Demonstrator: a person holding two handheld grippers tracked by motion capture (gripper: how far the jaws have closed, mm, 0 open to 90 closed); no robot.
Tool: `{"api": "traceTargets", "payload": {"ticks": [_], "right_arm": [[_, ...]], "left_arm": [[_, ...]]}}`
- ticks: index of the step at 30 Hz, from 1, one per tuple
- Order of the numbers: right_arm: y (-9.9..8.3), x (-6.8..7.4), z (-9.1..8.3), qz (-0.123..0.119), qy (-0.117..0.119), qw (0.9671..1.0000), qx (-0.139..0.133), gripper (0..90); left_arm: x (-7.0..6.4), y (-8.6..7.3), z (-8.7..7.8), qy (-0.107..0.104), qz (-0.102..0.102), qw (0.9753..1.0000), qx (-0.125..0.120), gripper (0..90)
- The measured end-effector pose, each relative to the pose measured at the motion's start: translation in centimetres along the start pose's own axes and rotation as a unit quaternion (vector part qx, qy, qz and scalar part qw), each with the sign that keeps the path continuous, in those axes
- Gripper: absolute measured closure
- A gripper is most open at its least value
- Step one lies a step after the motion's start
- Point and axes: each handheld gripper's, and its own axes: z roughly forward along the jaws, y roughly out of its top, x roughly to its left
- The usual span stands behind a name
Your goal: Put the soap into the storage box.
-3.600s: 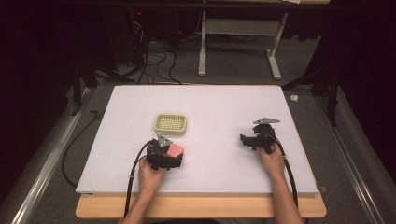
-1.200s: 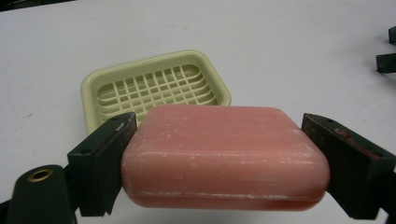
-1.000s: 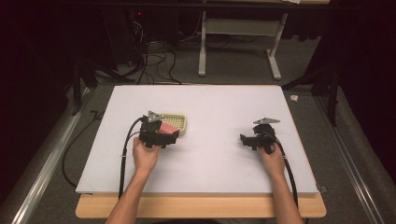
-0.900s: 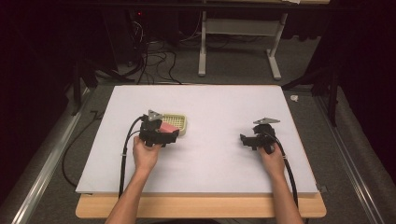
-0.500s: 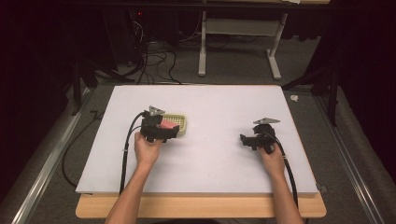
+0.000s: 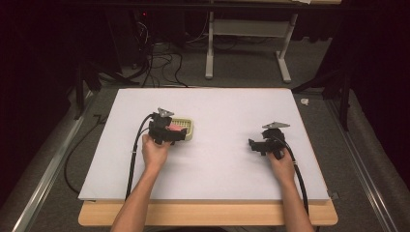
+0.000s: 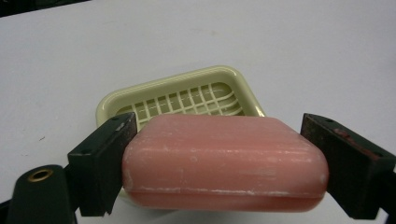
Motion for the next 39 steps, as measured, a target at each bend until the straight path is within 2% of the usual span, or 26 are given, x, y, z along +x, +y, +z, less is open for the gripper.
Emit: {"api": "traceTargets", "payload": {"ticks": [8,19,26,39], "right_arm": [[0.0,0.0,0.0,0.000,0.000,1.0000,0.000,14.9],[0.0,0.0,0.0,0.000,0.000,1.0000,0.000,14.9],[0.0,0.0,0.0,0.000,0.000,1.0000,0.000,14.9],[0.0,0.0,0.0,0.000,0.000,1.0000,0.000,14.9]], "left_arm": [[0.3,-0.1,0.8,0.008,-0.007,0.9999,0.004,14.1],[0.6,0.0,1.2,0.012,-0.020,0.9997,-0.004,14.1],[0.3,0.4,1.7,0.016,-0.007,0.9998,0.002,14.1],[0.3,0.4,2.5,0.019,-0.009,0.9997,0.011,14.0]]}}
